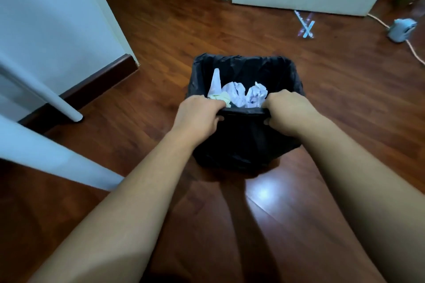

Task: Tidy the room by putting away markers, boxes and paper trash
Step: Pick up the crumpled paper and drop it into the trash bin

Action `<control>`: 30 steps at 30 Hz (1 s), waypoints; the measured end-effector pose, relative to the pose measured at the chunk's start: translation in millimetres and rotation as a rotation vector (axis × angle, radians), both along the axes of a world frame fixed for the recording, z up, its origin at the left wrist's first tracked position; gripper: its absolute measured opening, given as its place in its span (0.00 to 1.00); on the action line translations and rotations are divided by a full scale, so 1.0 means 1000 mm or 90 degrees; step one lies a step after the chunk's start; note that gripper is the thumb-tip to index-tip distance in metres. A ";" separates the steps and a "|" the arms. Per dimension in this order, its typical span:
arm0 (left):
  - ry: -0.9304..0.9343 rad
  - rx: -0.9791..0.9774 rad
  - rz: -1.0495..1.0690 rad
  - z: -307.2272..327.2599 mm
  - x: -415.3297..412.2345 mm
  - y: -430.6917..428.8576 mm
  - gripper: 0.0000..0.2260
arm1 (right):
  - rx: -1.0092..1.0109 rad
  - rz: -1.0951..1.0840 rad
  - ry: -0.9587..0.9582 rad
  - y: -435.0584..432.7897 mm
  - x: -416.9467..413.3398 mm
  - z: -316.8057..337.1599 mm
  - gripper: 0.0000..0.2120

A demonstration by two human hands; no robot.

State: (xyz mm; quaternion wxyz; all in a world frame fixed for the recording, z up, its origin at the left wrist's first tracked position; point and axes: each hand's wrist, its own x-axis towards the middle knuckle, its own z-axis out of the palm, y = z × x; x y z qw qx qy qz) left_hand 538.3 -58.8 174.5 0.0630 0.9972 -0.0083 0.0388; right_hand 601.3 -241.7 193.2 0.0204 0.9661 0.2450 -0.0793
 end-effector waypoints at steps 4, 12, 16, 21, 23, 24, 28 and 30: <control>-0.023 -0.060 0.024 0.056 -0.024 -0.023 0.04 | -0.017 -0.011 0.033 -0.015 -0.014 0.053 0.12; 0.138 -0.138 0.091 0.194 -0.127 -0.053 0.04 | -0.112 0.063 0.170 -0.032 -0.088 0.186 0.13; 0.253 -0.101 0.173 0.236 -0.212 -0.060 0.06 | -0.170 0.168 0.282 -0.018 -0.150 0.229 0.15; 0.257 -0.166 0.370 0.270 -0.336 -0.059 0.05 | -0.230 0.378 0.285 0.022 -0.234 0.267 0.10; 0.233 -0.186 0.437 0.280 -0.382 -0.052 0.07 | -0.254 0.456 0.265 0.046 -0.269 0.277 0.09; 0.226 -0.186 0.460 0.283 -0.399 -0.050 0.08 | -0.261 0.486 0.253 0.056 -0.282 0.280 0.09; 0.239 -0.180 0.589 0.291 -0.489 -0.036 0.11 | -0.275 0.609 0.221 0.106 -0.362 0.277 0.10; 0.252 -0.183 0.635 0.292 -0.534 -0.027 0.16 | -0.277 0.658 0.214 0.130 -0.407 0.268 0.12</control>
